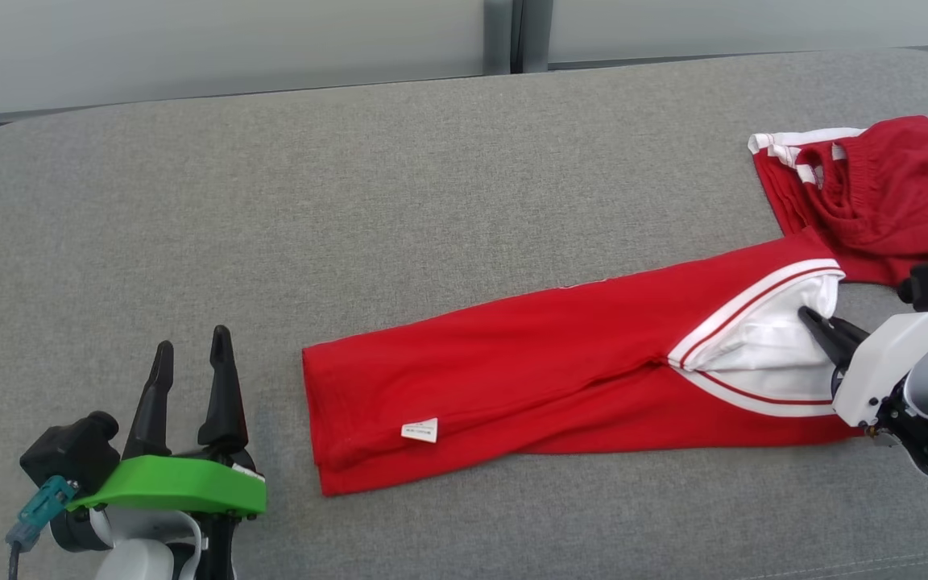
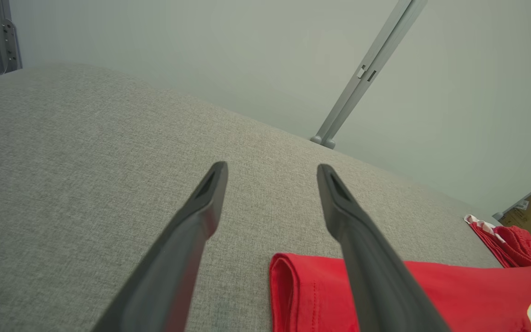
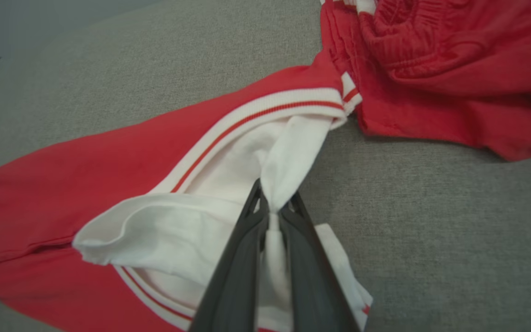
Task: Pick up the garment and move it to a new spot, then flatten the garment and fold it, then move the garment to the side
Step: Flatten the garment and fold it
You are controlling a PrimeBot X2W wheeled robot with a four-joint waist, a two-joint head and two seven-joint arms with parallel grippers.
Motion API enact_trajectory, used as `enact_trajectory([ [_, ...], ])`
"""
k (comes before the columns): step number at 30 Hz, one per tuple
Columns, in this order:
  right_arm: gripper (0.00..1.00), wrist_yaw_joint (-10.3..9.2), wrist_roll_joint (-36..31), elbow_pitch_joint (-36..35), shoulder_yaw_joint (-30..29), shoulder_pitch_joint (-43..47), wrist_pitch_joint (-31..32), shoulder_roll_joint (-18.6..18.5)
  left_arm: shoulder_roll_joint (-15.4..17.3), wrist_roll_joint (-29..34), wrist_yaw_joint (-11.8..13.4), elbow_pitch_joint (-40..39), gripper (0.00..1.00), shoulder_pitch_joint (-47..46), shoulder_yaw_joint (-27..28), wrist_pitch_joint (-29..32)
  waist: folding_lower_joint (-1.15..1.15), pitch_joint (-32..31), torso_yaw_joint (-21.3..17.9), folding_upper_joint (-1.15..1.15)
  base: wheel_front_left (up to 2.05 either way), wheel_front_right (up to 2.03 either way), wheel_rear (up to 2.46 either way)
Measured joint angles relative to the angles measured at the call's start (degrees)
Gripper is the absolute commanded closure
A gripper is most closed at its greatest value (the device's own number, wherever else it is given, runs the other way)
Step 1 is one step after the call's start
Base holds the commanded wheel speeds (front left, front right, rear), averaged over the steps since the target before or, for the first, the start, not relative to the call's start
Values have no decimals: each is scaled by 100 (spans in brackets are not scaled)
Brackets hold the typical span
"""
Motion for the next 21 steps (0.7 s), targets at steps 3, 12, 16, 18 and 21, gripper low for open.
enact_trajectory([
  [3, 100, 0, 18, -11, -1, -66, -21, -167, -1, 0, 0, -12, 0, 2, 3, 0, 0, 1, -58, 0, 0, 0, 0],
  [12, 100, -1, 18, -593, 335, -407, -111, -385, -5, 0, 1, -107, 0, 18, 115, 0, 0, 1, -228, 0, 0, 0, 0],
  [16, 100, -1, 15, -1012, 688, -504, -108, -338, -25, 0, 1, -110, 0, 23, 91, 0, 0, -30, -303, 0, 0, 0, 0],
  [18, 100, -1, -1, -1233, 917, -553, -63, -312, -36, 0, 1, -108, 0, 23, 66, 0, 0, -61, -319, 0, 0, 0, 0],
  [21, 100, -1, -54, -1592, 1283, -640, 4, -226, -54, 0, 1, -101, 0, 23, 52, 0, 0, -114, -329, 0, 0, 0, 0],
])
